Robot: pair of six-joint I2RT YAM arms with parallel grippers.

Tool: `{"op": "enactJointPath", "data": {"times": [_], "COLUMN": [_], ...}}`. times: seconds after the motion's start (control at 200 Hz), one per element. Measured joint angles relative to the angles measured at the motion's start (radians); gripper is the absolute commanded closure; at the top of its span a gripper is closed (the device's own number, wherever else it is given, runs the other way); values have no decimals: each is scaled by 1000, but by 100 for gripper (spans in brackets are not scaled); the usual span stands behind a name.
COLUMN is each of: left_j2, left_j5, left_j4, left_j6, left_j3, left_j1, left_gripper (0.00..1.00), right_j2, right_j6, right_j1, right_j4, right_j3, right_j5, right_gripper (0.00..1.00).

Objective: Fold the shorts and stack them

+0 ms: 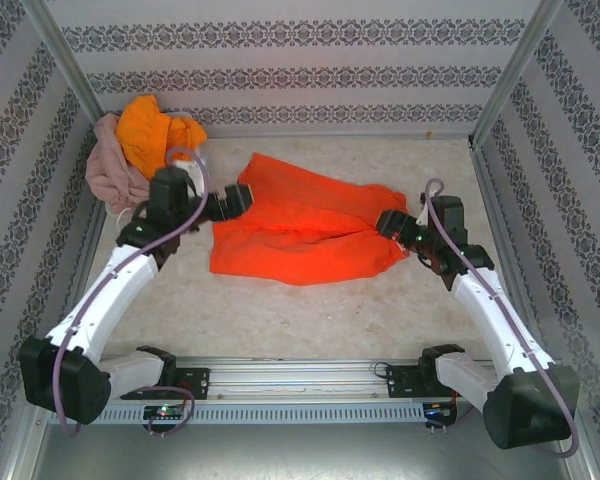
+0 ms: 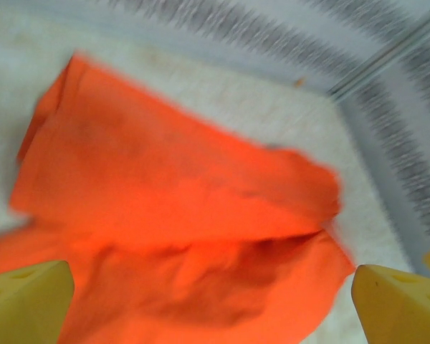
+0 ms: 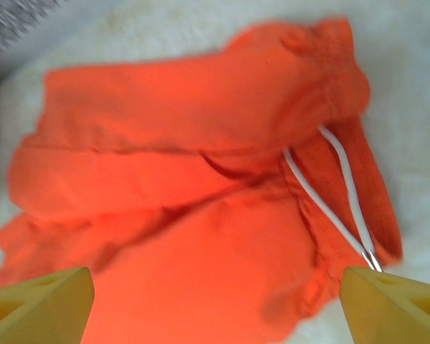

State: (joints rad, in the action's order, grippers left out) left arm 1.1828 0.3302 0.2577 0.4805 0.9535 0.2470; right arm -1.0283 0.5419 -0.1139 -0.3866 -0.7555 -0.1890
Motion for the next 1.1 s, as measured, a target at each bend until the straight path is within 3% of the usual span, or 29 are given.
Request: {"op": "enactJointPath", "data": {"times": [0.205,0.455,0.555,0.635,0.754,0.869,0.934,1.099], "left_j2": [20,137,199,239,284,285,263,179], "left_j5": [-69,-134,-151,-151,-128,-95,-85,-80], "left_j4": [28,-18,-35,-58,-103,-117,-110,-28], "left_j6": [30,40,41,39,48,51,50,36], "left_j3": [-233,-282,-290,-290,-290,-280,-255,-77], "left_j1": [0,0,0,0,0,0,0,0], "left_gripper": [1,2,7,22,65,90,100,100], "right_j2": [-5,-7,-7,-7,-7,-20,-34,-76], "right_j6": [-1,-2,-2,-1,-2,-2,-2,-14], "right_j1": [0,0,0,0,0,0,0,-2], "right_j4": [2,25,25,25,31,34,35,44], "right_j3": [62,62,63,65,72,76,76,76], "right_j5": [-4,-4,-4,-3,-3,-3,-3,-3], "right_gripper": [11,11,11,11,13,14,15,17]}}
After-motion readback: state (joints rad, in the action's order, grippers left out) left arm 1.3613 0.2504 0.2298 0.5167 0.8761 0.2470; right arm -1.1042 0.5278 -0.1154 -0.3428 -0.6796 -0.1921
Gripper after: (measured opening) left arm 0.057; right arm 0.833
